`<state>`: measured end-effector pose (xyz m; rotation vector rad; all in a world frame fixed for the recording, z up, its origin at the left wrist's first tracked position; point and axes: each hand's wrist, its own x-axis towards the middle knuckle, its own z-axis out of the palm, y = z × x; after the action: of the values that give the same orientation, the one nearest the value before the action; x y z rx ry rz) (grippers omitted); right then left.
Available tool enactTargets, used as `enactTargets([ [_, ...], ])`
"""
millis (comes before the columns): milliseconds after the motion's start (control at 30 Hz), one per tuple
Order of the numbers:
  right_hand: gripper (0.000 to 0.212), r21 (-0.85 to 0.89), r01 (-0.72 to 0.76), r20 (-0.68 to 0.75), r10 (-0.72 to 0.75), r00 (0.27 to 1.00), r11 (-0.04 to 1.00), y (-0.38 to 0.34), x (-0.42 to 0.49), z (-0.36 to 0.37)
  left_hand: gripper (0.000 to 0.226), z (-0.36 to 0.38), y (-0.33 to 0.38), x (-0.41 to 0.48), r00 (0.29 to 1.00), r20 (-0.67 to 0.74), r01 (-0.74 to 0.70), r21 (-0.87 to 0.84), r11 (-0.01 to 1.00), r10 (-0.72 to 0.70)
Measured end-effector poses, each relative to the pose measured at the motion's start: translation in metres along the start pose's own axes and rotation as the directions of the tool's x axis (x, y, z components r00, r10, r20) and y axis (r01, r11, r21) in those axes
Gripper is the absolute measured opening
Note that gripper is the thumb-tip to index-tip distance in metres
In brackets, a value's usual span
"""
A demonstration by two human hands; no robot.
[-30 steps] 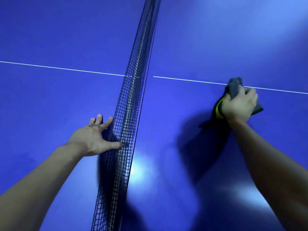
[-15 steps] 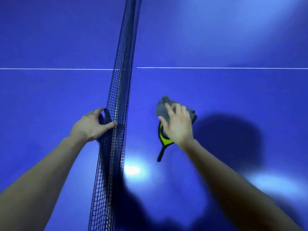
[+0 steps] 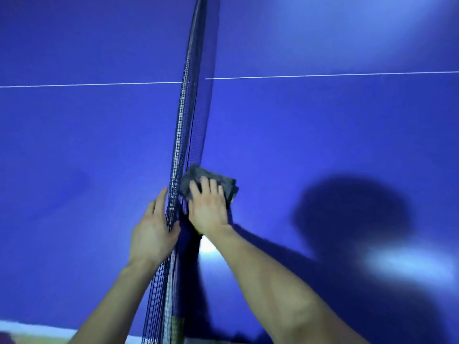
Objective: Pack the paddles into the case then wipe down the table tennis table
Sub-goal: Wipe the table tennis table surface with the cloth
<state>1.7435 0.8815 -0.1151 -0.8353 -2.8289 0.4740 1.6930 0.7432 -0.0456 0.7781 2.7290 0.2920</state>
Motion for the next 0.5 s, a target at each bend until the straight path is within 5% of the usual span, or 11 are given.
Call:
enactTargets([
  [133,0.047,0.087,0.134,-0.05,-0.13,0.99,0.987,0.069,-0.049,-0.013,0.088,0.01,-0.011,-0.033,0.999,0.005,0.043,-0.014,0.999,-0.043],
  [267,0.048,0.076,-0.166,-0.252,0.181,0.951,0.983,0.22,-0.12,-0.053,0.086,0.022,-0.006,-0.066,1.0,0.022,0.017,-0.043,0.999,-0.016],
  [400,0.05,0.054,-0.597,-0.418,0.561,0.715,0.801,0.296,-0.183,-0.079,0.084,0.027,-0.008,-0.109,1.0,0.0,0.003,-0.061,0.998,-0.003],
  [500,0.048,0.061,-0.75,-0.458,0.686,0.565,0.658,0.242,-0.176,-0.057,0.075,0.029,-0.025,-0.148,1.0,-0.012,0.028,-0.094,0.995,-0.029],
])
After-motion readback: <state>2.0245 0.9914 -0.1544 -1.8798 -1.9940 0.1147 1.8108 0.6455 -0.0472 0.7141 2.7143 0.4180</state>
